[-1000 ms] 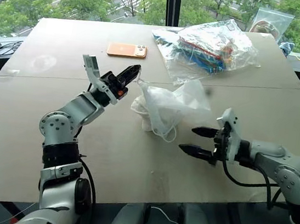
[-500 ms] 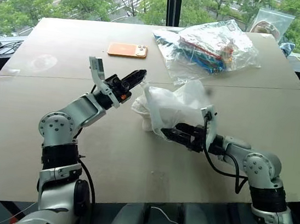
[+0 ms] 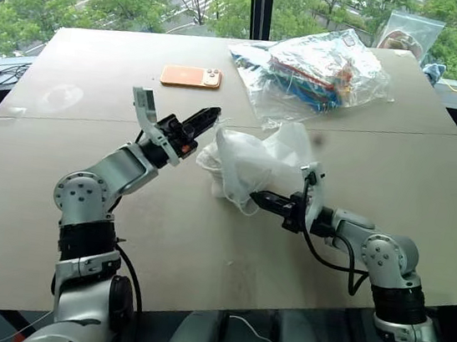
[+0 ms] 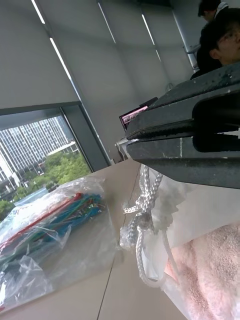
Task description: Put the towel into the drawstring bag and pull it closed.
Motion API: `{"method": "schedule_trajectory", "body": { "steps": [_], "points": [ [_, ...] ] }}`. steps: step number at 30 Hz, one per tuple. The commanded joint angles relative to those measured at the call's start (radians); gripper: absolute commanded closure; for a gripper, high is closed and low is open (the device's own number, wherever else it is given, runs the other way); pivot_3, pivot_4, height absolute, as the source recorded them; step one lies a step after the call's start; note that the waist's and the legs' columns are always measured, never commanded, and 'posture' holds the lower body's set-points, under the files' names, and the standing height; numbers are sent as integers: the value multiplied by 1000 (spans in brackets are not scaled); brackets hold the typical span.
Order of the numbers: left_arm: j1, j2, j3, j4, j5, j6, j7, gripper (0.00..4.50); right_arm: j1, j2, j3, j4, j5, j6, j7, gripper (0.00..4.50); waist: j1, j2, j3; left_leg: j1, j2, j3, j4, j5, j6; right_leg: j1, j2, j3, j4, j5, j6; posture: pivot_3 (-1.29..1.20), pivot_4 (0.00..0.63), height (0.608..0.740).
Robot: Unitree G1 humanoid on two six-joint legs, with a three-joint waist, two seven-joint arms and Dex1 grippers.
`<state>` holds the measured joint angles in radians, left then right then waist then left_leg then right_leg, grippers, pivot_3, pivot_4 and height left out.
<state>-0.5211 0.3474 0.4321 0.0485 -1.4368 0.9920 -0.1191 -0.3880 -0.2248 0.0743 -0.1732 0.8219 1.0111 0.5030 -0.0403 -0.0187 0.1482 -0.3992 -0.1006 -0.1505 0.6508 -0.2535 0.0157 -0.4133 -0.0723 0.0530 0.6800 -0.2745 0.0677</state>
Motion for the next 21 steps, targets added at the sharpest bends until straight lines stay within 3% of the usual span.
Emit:
{"method": "schedule_trajectory", "body": {
  "steps": [1,10,19,21],
  "points": [
    [1,19,23,-45,-20,-15,1,4500,9,0,-26,-54,14,-6,-3,4461,0,0,0,0,0,0,0,0,0,0,0,0,0,0,0,0,150,740],
    [-4,23,39,-21,-26,-35,17,4500,107,-48,-152,-303,132,-37,-11,4461,2,0,0,0,0,0,0,0,0,0,0,0,0,0,0,0,150,740],
    [-65,24,56,11,-28,-71,8,4500,27,1,-283,-288,186,-165,-98,4461,5,0,0,0,0,0,0,0,0,0,0,0,0,0,0,0,150,740],
    [-123,31,80,51,-26,-106,13,4500,-47,-16,-365,-248,222,-203,-132,4461,5,0,0,0,0,0,0,0,0,0,0,0,0,0,0,0,150,740]
  ]
}}
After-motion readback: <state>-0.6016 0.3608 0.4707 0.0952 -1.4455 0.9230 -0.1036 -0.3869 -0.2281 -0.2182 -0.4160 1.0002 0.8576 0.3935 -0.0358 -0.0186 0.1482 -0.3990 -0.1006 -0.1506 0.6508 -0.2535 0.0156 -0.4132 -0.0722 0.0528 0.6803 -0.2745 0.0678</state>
